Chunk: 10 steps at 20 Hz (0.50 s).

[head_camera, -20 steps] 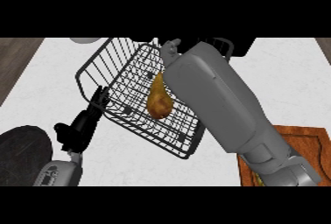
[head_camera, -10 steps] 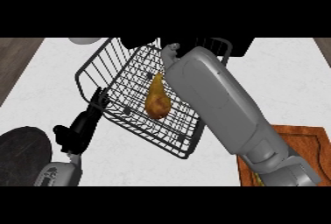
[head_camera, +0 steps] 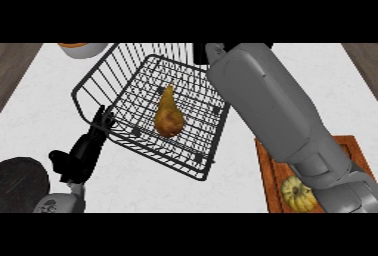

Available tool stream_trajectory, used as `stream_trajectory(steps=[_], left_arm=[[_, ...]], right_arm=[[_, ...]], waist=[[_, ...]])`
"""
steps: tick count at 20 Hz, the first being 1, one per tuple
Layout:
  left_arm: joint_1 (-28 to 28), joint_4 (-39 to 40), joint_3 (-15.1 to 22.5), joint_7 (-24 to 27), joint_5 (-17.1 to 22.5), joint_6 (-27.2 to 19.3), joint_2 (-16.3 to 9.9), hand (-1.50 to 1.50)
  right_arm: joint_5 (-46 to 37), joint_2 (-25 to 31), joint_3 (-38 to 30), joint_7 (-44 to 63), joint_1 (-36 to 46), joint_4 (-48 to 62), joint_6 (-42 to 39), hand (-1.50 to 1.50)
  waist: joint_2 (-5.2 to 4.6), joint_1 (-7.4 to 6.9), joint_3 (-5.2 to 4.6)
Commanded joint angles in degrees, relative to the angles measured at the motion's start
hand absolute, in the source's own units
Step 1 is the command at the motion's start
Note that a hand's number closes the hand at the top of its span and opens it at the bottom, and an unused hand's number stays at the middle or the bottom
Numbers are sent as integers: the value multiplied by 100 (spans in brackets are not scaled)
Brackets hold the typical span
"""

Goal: Pick the pear from the cutting board and place it in the tiered basket

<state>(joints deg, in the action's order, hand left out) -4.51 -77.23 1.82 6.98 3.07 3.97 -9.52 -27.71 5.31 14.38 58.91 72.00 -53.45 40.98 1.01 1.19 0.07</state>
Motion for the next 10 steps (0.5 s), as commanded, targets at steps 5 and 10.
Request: stream_trajectory(steps=[5,10], left_arm=[[161,-131,-11,-172,115,121,-25,0],[387,-270,-41,-77,105,83,-19,0]], right_arm=[[-624,995,-503,526,-994,-1600,644,-150],[-377,1635,-911,542,-2129,-3309,164,-150]], waist=[[96,438,7],[84,475,9]])
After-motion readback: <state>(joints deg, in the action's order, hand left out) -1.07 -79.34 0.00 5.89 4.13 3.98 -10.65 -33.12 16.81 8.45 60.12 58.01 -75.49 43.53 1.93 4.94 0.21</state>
